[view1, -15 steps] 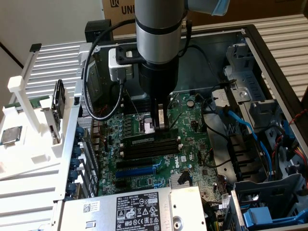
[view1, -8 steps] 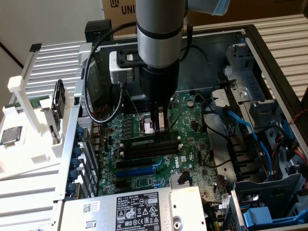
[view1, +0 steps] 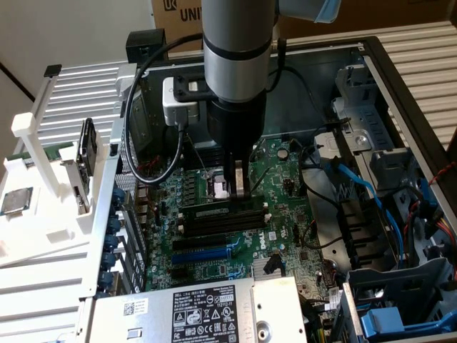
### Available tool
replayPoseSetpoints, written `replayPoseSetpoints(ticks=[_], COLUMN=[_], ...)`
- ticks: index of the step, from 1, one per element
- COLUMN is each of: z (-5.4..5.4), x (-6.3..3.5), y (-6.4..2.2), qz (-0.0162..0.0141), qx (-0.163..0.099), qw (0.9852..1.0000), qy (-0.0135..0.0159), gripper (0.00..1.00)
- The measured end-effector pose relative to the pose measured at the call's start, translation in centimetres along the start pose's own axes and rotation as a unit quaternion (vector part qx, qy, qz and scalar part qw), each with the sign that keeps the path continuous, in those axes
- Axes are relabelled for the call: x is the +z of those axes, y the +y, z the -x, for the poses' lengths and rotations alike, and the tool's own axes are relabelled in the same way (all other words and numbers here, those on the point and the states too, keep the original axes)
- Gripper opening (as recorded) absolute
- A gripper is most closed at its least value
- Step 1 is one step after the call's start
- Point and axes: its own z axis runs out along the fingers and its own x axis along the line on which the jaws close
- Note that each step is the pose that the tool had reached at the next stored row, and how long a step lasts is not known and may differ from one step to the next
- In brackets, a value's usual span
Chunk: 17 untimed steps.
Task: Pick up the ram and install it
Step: 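Insert the ram into the slot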
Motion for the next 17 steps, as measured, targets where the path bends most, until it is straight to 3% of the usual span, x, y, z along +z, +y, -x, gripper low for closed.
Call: replayPoseSetpoints(ticks=[17], z=[-0.05], x=[0.65], y=[-0.04], qz=[-0.0001], qx=[0.000], qw=[1.0000], qy=[-0.0002], gripper=[0.12])
